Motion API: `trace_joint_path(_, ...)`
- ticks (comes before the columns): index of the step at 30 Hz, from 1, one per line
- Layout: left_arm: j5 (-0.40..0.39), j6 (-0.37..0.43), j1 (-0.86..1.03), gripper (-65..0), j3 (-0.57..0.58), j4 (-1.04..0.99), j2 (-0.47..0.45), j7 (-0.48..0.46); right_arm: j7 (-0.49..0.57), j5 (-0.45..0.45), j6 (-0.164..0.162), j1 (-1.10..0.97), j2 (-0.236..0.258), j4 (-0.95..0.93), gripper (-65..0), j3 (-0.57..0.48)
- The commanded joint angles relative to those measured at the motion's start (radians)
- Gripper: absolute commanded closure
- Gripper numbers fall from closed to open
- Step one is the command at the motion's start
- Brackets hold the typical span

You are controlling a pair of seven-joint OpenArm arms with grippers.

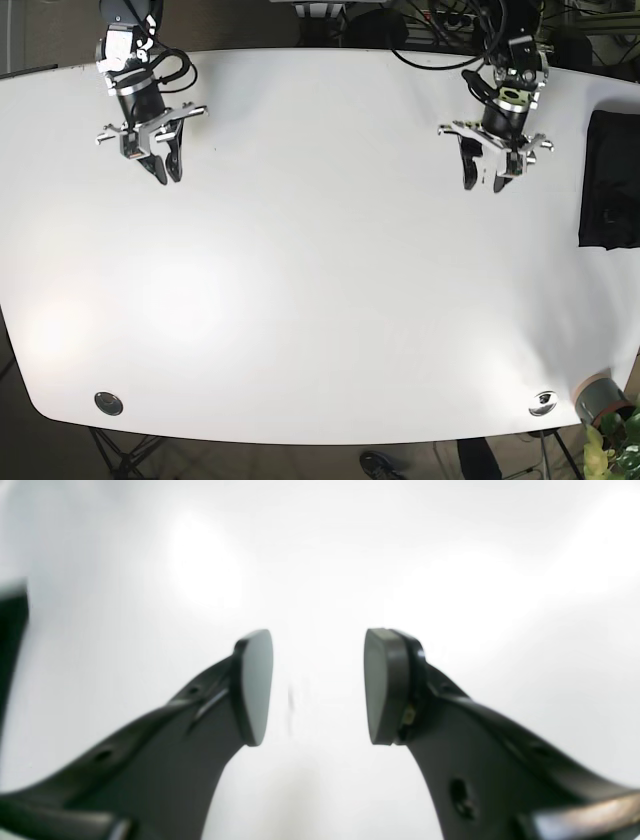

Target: Fold the T-shirt properly

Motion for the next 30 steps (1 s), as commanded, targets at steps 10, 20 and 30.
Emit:
trace_joint_path(10, -0.008, 0.003, 0.332, -26.2, -0.004, 0.147, 0.123, -0.022, 0.071, 0.202, 0.013, -0.317, 0.042, 0.081, -11.6, 0.004)
trace_joint_path(20, -0.013, 0.003, 0.586, -26.2, 0.002, 0.173, 0.157, -0.021, 0.071, 0.211, 0.014, -0.559, 0.042, 0.119, -11.4, 0.001)
trace_joint_path(30, -0.013, 0.003, 0.655, -26.2, 0.002, -0.063, 0.149, -0.022, 0.071, 0.200, 0.013, -0.671, 0.078, -0.079, -11.4, -0.144)
